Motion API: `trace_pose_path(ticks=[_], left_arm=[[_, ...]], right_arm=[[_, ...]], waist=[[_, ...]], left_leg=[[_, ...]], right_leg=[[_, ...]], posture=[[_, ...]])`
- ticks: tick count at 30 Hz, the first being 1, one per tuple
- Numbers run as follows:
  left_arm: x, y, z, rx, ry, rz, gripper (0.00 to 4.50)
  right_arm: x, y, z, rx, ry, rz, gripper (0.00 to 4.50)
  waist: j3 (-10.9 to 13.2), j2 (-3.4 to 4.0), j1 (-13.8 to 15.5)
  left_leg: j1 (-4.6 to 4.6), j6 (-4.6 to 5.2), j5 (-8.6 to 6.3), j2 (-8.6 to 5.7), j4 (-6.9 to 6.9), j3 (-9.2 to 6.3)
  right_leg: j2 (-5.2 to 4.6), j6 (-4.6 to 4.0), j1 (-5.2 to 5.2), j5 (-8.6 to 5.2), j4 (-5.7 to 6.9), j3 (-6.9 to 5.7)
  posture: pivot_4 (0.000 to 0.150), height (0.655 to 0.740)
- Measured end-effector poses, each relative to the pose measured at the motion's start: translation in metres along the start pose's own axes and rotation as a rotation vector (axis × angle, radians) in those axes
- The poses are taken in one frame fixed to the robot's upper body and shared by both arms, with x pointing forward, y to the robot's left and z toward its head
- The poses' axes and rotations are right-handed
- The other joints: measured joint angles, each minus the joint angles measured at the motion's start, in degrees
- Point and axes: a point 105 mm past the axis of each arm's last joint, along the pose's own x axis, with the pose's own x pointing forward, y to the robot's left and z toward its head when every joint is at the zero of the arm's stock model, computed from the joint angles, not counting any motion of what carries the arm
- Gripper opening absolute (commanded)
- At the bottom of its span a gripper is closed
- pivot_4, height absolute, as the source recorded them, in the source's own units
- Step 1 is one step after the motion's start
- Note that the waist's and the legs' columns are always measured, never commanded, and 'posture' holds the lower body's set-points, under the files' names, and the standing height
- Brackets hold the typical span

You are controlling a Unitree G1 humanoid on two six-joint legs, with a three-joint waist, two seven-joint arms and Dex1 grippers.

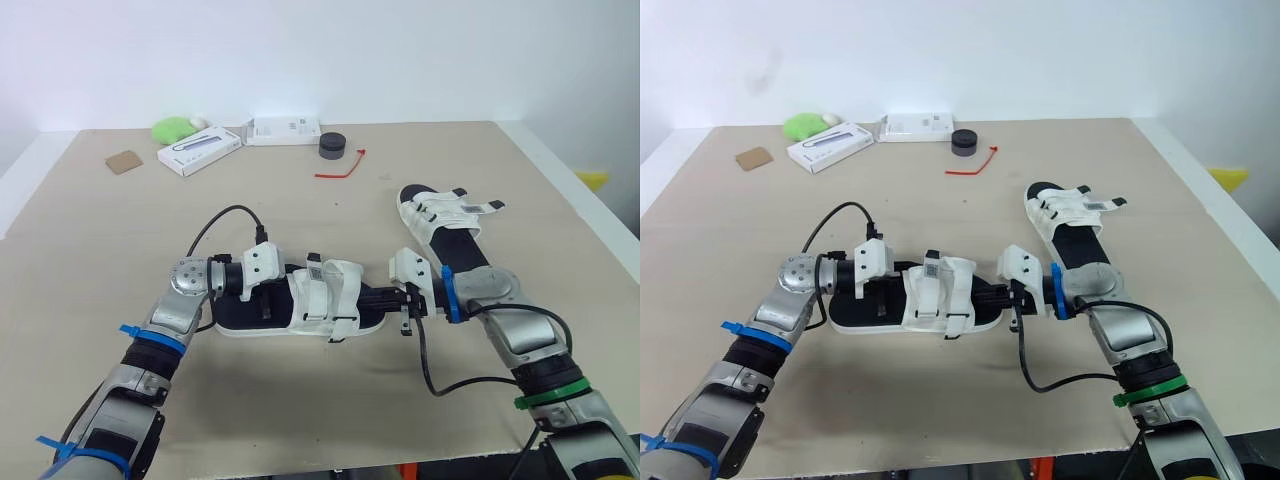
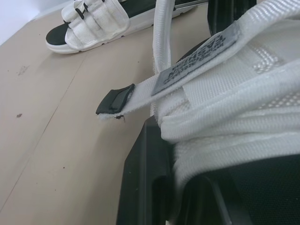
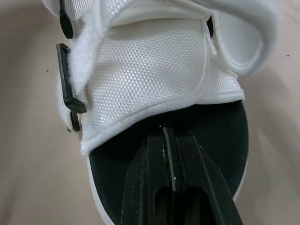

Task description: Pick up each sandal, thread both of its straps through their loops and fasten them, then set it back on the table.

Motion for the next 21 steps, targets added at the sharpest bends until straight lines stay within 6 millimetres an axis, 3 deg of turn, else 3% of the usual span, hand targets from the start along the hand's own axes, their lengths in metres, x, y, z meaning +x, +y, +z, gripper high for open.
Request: trace_pose_path(ticks=[1, 4, 9, 11, 16, 21], left_arm=[[-0.001, 0.0, 0.0, -0.003, 0.007, -0.002, 0.02], [-0.003, -0.003, 0.0, -0.001, 0.025, -0.02, 1.14], [-0.01, -0.007, 0.003, 0.004, 0.065, -0.082, 3.64], [-0.017, -0.006, 0.003, 0.001, 0.082, -0.09, 4.42], [-0.047, 0.005, 0.01, -0.094, 0.11, -0.089, 4.42], [-0.074, 0.009, 0.036, -0.225, 0.085, -0.108, 4.42]], right_arm=[[0.002, 0.0, 0.0, -0.008, -0.005, -0.004, 0.0], [0.003, 0.0, 0.0, -0.019, -0.005, -0.005, 0.0], [0.004, 0.0, 0.0, -0.031, -0.006, -0.006, 0.0], [0.004, 0.0, 0.0, -0.031, -0.006, -0.006, 0.0], [0.004, 0.0, 0.0, -0.036, -0.005, -0.005, 0.0], [0.005, 0.0, 0.001, -0.042, -0.002, -0.002, 0.0]], waist=[[0.0, 0.0, -0.02], [0.0, 0.0, -0.01], [0.0, 0.0, -0.02], [0.0, 0.01, -0.02], [0.0, 0.01, -0.05], [0.0, 0.0, -0.14]], left_leg=[[0.0, 0.0, 0.0, 0.02, 0.0, 0.01], [0.05, -0.01, 0.01, 0.06, 0.0, 0.01], [0.06, -0.01, 0.03, 0.11, 0.01, 0.03], [0.12, -0.01, 0.03, 0.12, 0.01, 0.03], [0.35, 0.0, 0.03, 0.15, 0.0, 0.07], [0.36, 0.0, 0.03, 0.16, 0.0, 0.11]], right_leg=[[0.02, 0.0, 0.02, 0.0, 0.01, 0.0], [0.1, 0.0, 0.11, 0.0, 0.01, 0.01], [0.17, -0.01, 0.12, 0.0, 0.03, 0.03], [0.19, -0.01, 0.12, -0.01, 0.04, 0.02], [0.2, -0.01, 0.11, -0.02, 0.05, 0.02], [0.18, 0.17, 0.09, -0.14, 0.04, 0.03]], posture=[[0.15, 0.74], [0.15, 0.74], [0.15, 0.74], [0.15, 0.74], [0.15, 0.74], [0.15, 0.74]])
